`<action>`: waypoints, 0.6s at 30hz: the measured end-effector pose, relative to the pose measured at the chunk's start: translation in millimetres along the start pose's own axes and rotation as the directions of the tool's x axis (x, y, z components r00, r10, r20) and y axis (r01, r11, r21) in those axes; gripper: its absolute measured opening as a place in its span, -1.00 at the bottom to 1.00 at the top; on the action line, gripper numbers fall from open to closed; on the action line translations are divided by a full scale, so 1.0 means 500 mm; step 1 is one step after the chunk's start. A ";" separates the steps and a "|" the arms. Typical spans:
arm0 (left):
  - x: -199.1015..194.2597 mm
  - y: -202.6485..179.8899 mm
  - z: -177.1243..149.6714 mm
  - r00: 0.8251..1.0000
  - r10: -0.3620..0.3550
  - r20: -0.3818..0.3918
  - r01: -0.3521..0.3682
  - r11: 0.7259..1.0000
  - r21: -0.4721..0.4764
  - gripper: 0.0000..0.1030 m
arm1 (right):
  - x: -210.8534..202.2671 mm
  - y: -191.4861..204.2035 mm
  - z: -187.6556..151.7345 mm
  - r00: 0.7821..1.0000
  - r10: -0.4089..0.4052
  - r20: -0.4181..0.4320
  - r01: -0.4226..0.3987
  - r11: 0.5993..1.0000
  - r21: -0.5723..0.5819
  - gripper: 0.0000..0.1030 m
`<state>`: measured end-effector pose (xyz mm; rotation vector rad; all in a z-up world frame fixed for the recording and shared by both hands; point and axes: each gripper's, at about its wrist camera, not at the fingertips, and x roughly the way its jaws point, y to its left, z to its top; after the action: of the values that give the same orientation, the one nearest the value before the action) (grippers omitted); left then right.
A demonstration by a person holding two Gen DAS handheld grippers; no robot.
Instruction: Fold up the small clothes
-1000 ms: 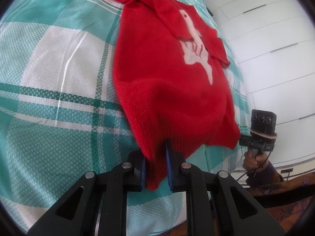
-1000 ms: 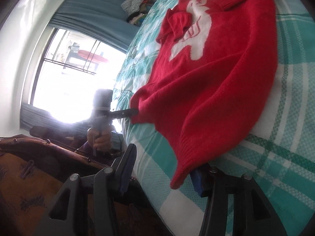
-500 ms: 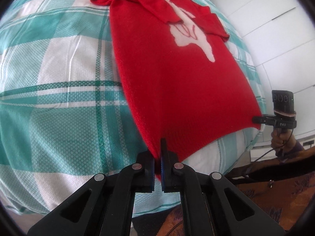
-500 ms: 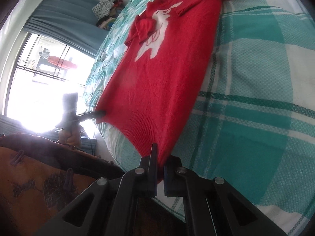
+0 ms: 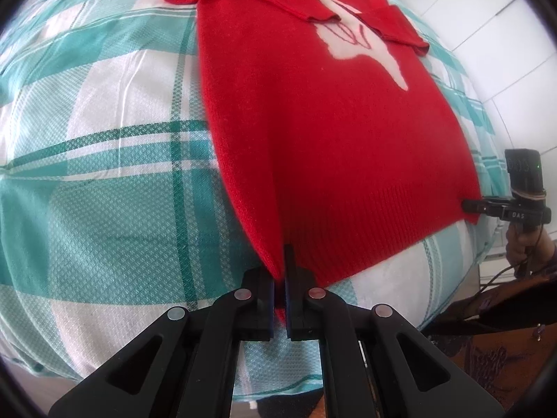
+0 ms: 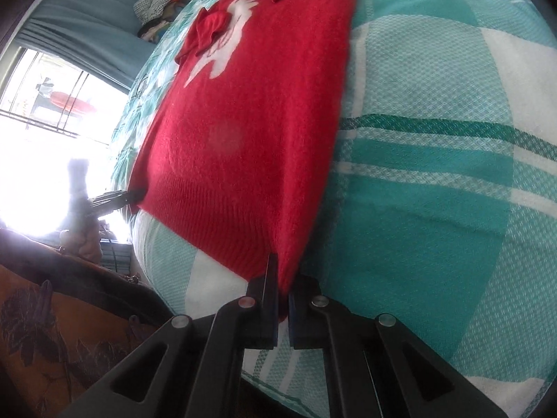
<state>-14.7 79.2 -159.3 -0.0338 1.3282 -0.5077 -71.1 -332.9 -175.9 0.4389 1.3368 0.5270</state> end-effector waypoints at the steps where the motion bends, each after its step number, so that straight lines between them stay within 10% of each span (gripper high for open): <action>1: 0.000 0.000 0.002 1.000 0.003 0.004 -0.003 1.000 -0.007 -0.88 | -0.001 0.000 0.000 1.000 -0.003 0.003 0.003 1.000 0.002 -0.93; 7: -0.019 -0.003 -0.013 1.000 0.002 0.008 -0.002 1.000 -0.019 -0.77 | -0.012 0.004 -0.002 1.000 -0.007 -0.010 0.008 0.999 0.039 -0.86; 9: -0.039 0.000 -0.027 1.000 0.005 0.000 -0.005 1.000 -0.024 -0.45 | -0.027 0.004 -0.006 0.999 -0.031 -0.039 0.032 0.999 0.035 -0.80; 13: -0.098 0.025 -0.053 0.998 0.061 -0.009 -0.061 0.997 -0.042 -0.17 | -0.091 0.003 -0.009 0.971 -0.217 -0.101 0.214 0.976 -0.036 -0.72; 15: -0.131 0.042 -0.040 0.994 0.105 0.020 -0.104 0.993 -0.052 -0.17 | -0.125 0.010 0.011 0.868 -0.491 -0.074 0.475 0.865 -0.162 -0.35; 17: -0.167 0.057 -0.007 0.987 0.123 0.102 -0.115 0.990 -0.079 -0.11 | -0.137 0.033 0.050 0.679 -0.734 0.036 0.702 0.633 -0.328 -0.27; 18: -0.180 0.058 0.013 0.983 0.112 0.148 -0.099 0.991 -0.092 -0.03 | -0.136 0.050 0.077 0.618 -0.779 0.107 0.749 0.541 -0.384 -0.27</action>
<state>-12.4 136.6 -84.2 -0.0703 1.1933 -0.3515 -46.1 -353.1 -100.1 -0.5328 1.3040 0.0447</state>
